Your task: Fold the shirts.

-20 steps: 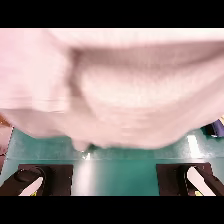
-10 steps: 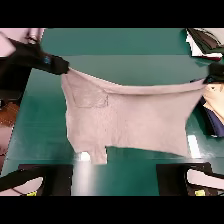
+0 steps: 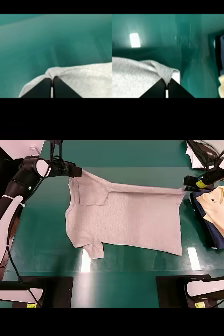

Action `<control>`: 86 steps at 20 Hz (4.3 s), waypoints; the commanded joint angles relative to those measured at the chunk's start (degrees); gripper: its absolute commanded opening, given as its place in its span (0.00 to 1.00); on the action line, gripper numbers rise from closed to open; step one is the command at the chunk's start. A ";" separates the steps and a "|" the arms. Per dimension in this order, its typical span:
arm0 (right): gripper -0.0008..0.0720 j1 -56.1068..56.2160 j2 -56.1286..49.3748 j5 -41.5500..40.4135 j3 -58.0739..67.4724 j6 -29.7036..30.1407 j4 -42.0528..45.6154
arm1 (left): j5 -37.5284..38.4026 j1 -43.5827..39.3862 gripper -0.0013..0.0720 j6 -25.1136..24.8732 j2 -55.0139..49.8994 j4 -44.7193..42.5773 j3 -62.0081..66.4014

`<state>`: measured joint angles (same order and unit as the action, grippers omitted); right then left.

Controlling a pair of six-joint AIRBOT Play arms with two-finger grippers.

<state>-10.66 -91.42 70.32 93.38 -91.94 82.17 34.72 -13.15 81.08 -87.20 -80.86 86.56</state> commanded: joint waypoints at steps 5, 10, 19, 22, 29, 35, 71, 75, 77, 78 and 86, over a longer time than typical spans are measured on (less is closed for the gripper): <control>0.02 2.51 -0.28 4.72 -0.61 0.55 0.57 | 11.10 3.93 0.04 -3.98 -1.20 -2.89 -0.04; 0.02 5.55 4.09 1.90 -12.59 0.44 0.35 | 18.05 4.44 0.04 -9.11 -1.27 -2.78 -4.94; 0.04 6.82 6.49 0.24 -20.46 -1.20 0.26 | 26.60 4.44 0.08 -9.07 -1.25 -2.84 -8.76; 0.53 4.66 6.51 7.37 -16.72 -1.11 -0.13 | 33.48 4.44 0.78 -8.63 -1.18 -3.02 -8.52; 0.52 -2.56 17.55 15.63 -23.41 6.64 -13.62 | 39.39 8.68 0.74 -1.42 8.68 9.01 -19.32; 0.52 -3.98 25.33 11.10 -34.36 8.13 -18.23 | 32.15 9.01 0.74 6.05 26.64 10.58 -45.38; 0.52 -20.52 33.51 11.63 -53.31 11.19 -13.68 | 25.00 8.83 0.04 3.80 31.08 12.92 -42.77; 0.52 -24.26 30.64 7.82 -60.00 15.08 -18.78 | 24.70 8.83 0.04 3.80 31.08 13.18 -42.77; 0.52 -22.47 28.39 6.45 -60.50 15.10 -19.82 | 25.16 8.83 0.04 3.80 31.08 13.18 -42.77; 0.52 -21.16 27.58 5.60 -60.50 15.10 -20.68 | 25.24 8.83 0.04 3.80 31.08 13.16 -42.77; 0.06 -17.68 26.51 3.13 -60.50 15.08 -20.96 | 26.27 8.83 0.04 3.78 31.08 13.14 -42.77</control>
<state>-28.84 -64.69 73.78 33.01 -76.97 61.60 60.75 -4.29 84.88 -56.16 -67.70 43.72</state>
